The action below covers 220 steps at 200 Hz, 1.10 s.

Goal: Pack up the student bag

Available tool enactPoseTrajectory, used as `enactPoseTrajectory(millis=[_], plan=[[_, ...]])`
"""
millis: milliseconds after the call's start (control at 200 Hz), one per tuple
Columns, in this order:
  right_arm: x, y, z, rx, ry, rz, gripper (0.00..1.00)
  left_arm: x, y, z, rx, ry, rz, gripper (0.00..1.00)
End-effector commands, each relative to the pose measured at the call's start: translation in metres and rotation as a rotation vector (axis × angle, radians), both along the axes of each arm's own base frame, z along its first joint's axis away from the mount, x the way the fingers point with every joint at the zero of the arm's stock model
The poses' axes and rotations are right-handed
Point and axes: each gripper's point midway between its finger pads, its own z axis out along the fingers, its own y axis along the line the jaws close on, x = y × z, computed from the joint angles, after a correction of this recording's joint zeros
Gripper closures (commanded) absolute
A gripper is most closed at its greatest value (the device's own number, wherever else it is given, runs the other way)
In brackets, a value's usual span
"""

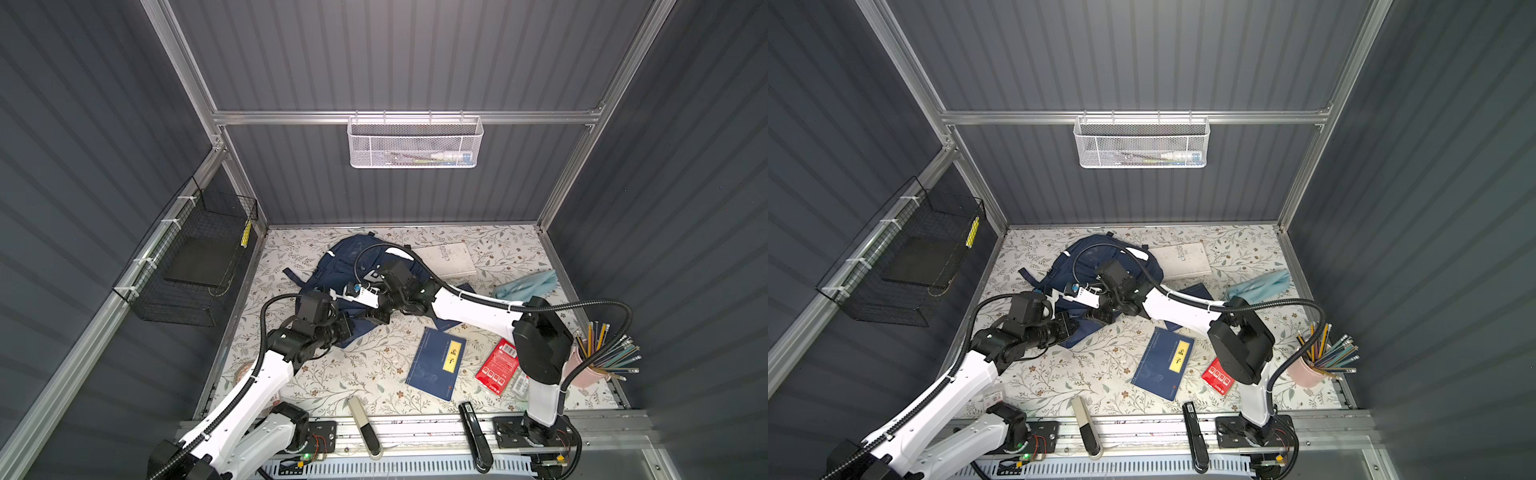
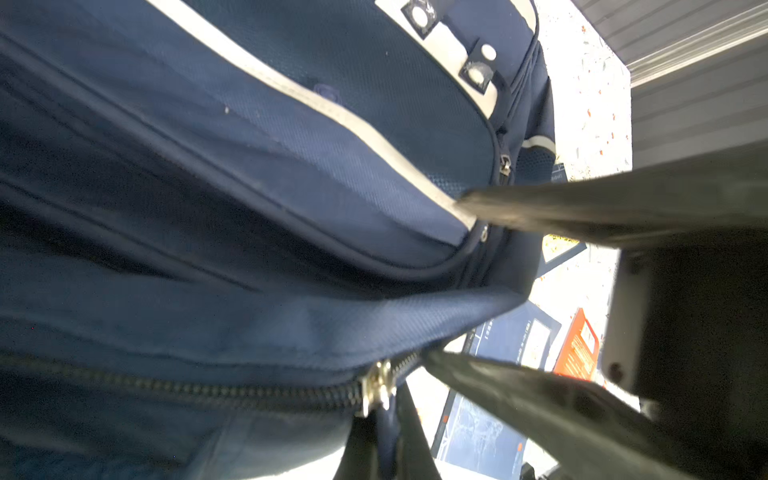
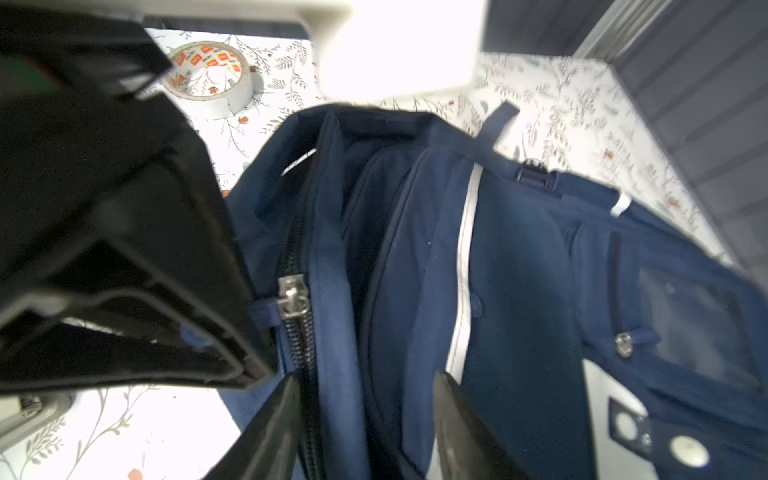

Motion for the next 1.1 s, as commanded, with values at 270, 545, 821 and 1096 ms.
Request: enactPoseTrajectory(millis=[270, 545, 821, 1096], plan=[[-0.002, -0.041, -0.025, -0.077, 0.039, -0.008, 1.0, 0.046, 0.04, -0.003, 0.112, -0.03, 0.099, 1.0], [-0.005, -0.054, -0.041, -0.128, 0.035, 0.004, 1.0, 0.075, 0.117, -0.015, 0.201, 0.022, 0.269, 0.97], [0.048, -0.086, -0.029, -0.08, -0.013, -0.135, 1.0, 0.07, 0.144, -0.012, 0.174, 0.017, 0.324, 1.0], [0.078, -0.085, 0.002, -0.044, -0.07, -0.236, 0.57, 0.021, 0.043, 0.01, 0.038, -0.019, 0.107, 1.0]])
